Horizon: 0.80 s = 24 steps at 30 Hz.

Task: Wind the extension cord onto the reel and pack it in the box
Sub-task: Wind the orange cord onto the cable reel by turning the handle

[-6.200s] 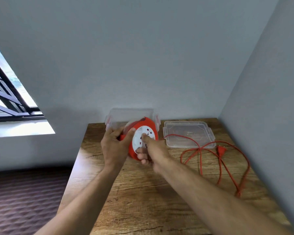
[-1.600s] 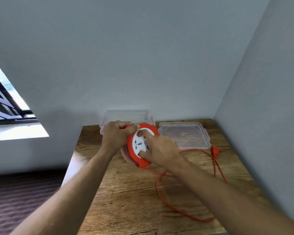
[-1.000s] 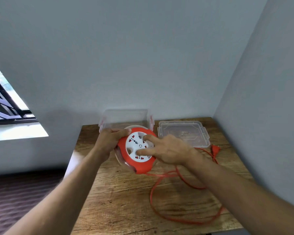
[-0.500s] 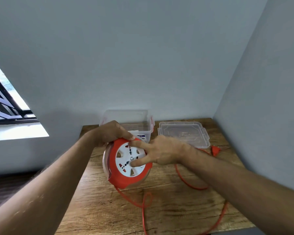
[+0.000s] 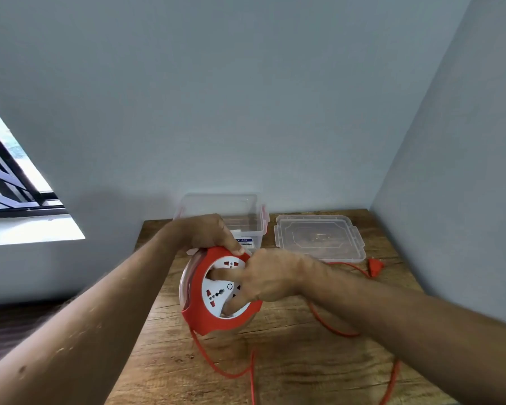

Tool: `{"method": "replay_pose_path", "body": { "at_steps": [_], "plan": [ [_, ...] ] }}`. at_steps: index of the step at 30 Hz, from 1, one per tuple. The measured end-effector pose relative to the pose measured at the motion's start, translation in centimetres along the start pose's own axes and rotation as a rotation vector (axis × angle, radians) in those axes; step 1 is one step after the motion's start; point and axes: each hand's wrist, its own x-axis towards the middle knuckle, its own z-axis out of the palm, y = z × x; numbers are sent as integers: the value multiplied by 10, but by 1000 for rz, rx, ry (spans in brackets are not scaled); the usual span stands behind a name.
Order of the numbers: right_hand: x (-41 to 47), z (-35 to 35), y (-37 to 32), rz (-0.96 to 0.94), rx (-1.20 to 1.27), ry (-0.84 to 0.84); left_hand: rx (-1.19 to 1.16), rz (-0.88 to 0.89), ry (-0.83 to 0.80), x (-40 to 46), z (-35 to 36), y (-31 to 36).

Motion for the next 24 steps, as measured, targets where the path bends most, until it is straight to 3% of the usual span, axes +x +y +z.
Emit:
{"method": "replay_pose_path", "body": {
  "at_steps": [3,5,8,10,12,14,16,18,19,22,24],
  "plan": [
    [-2,6,3,15,-38,3,-6,30,48,5,-2,0],
    [-5,12,6,123,-33,6,-66,56,118,7,-3,-4],
    [-5,26,8,409,-11,43,-232,124,336,7,-3,-13],
    [-2,36,9,706,59,118,-347,159,527,8,4,-15],
    [2,41,10,1080,262,286,-435,202,734,11,19,-12],
    [13,40,9,1422,623,510,-518,288,927,13,39,-5],
    [25,39,12,1613,1045,676,-532,353,1049,14,55,-3],
    [24,40,16,1604,1310,761,-557,343,1083,14,58,-10],
    [17,38,18,1553,1260,757,-624,307,1062,14,55,-16],
    [-17,38,26,1153,526,605,-807,173,914,10,37,-30],
    [-31,37,29,755,244,416,-764,128,784,7,25,-34]
  ]
}}
